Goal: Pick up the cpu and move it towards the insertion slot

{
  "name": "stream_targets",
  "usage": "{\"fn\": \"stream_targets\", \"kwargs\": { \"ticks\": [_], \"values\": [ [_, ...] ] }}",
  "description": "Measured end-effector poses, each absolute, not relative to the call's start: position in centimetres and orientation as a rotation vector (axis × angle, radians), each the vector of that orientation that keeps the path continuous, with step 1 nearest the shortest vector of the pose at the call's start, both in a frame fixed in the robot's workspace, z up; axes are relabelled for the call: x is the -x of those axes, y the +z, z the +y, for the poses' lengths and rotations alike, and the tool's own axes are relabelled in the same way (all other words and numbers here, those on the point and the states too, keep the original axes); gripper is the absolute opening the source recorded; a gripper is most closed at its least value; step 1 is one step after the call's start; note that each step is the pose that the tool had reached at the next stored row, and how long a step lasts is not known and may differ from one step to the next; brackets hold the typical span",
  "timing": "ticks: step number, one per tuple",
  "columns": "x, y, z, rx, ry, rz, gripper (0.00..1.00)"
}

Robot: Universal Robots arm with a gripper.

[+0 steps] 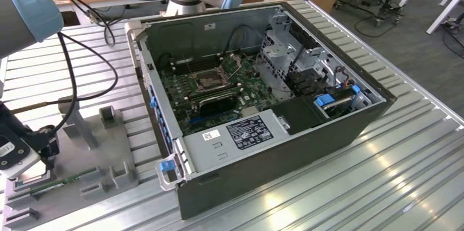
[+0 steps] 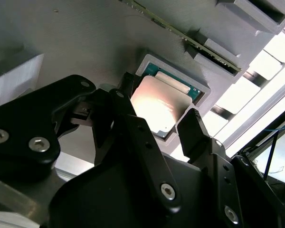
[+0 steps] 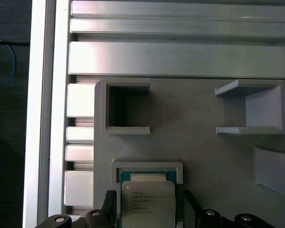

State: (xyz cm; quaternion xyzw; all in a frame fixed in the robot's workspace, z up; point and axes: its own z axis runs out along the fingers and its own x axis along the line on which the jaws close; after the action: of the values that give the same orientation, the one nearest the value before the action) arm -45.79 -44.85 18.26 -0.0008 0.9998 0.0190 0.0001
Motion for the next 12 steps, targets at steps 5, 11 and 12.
{"fn": "stream_targets", "kwargs": {
  "ticks": [5, 11, 12],
  "values": [
    [45.79, 18.26, -44.85, 0.003, 0.060, 3.141, 0.63],
    [45.79, 18.25, -44.85, 0.003, 0.060, 3.141, 0.56],
    [45.79, 18.25, -44.85, 0.003, 0.060, 3.141, 0.56]
  ]
}}
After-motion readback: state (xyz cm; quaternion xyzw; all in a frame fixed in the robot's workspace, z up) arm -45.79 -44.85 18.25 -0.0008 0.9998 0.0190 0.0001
